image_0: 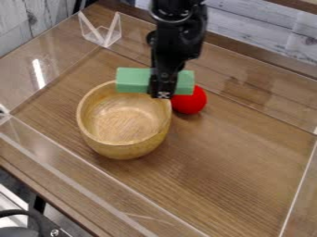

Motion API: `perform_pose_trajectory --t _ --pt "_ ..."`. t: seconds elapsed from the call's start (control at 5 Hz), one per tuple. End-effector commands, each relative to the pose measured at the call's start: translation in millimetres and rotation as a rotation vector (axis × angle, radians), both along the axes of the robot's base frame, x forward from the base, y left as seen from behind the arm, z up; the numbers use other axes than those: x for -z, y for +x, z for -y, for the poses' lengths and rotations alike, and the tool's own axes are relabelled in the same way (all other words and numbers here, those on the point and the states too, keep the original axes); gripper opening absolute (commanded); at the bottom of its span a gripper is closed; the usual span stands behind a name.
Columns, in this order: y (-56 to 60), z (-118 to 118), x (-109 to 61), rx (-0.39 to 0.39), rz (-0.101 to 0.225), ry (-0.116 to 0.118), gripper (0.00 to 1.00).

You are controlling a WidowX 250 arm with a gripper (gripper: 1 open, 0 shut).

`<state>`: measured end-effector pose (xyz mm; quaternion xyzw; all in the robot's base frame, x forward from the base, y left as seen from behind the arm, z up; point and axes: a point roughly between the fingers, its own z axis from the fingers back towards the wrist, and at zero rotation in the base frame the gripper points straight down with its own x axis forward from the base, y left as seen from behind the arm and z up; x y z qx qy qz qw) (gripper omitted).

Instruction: Put the green stick in the brown bowl

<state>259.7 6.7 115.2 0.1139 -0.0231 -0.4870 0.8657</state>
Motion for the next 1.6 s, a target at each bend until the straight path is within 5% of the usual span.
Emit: perform_pose_trajectory --t 0.0,0.6,0.8,1.2,1.4 --pt "8.1 8 -21.1 -0.076 0.072 -0.003 0.0" --pt "-8.9 -7 -49.0 -0.145 0.095 -0.011 0.0" --pt "-12.8 -16 -45.9 -0.123 0.1 -0.018 0.0" --pt "-48.8 -53 -25.8 -0.129 0.098 -0.037 0.0" --pt "-55.7 -45 -21.7 -0.17 0.098 -0.043 0.0"
